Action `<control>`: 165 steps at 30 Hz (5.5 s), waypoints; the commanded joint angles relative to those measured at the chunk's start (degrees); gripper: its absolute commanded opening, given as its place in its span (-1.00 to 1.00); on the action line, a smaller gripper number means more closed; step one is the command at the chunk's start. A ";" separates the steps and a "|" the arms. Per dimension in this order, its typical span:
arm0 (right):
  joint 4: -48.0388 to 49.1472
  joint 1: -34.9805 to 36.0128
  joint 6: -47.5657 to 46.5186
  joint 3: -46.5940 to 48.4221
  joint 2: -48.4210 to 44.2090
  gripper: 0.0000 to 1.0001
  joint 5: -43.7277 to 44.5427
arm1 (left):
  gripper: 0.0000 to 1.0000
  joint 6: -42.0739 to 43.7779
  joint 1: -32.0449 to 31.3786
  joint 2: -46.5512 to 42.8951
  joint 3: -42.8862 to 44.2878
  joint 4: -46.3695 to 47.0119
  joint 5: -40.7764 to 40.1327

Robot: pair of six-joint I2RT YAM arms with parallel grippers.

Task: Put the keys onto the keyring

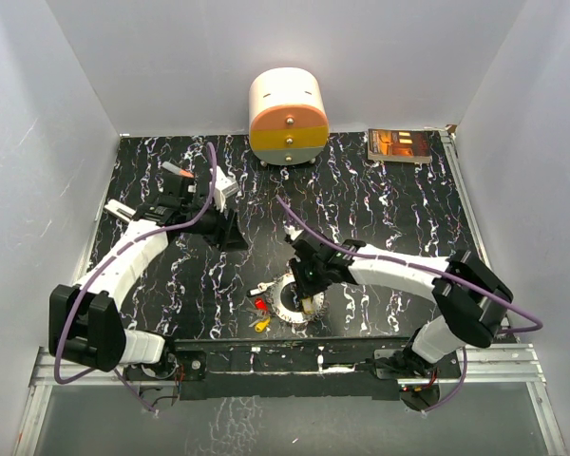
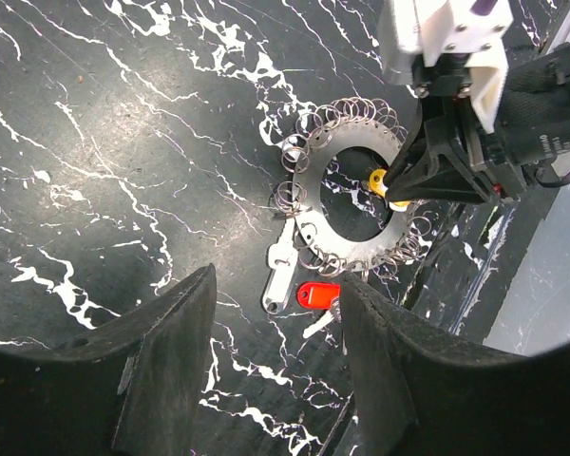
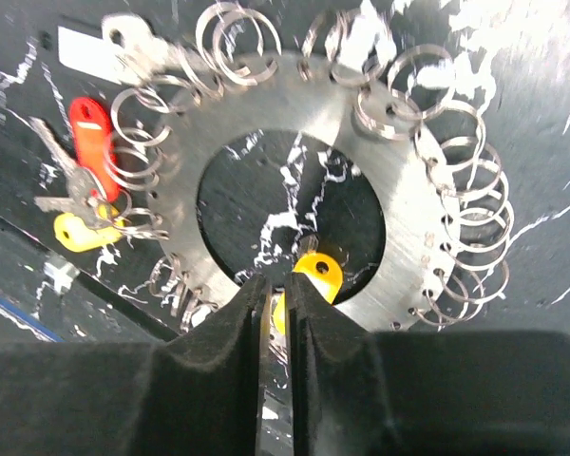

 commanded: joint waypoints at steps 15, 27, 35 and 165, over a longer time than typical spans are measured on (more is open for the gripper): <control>0.11 0.19 -1.82 -4.98 -14.35 -0.46 3.10 | 0.09 -4.51 4.76 -13.33 -6.60 6.87 2.91; 0.50 1.60 -3.00 -6.23 -11.39 -0.43 0.92 | 0.20 -7.03 8.24 -16.73 -10.20 9.84 4.39; 0.58 4.16 -1.82 -7.11 -10.85 -0.43 -0.20 | 0.22 -7.26 8.28 -16.43 -10.56 10.58 4.55; -0.65 1.15 0.28 -8.25 -18.40 -0.28 13.83 | 0.40 -8.70 -0.07 -6.53 3.16 9.45 7.85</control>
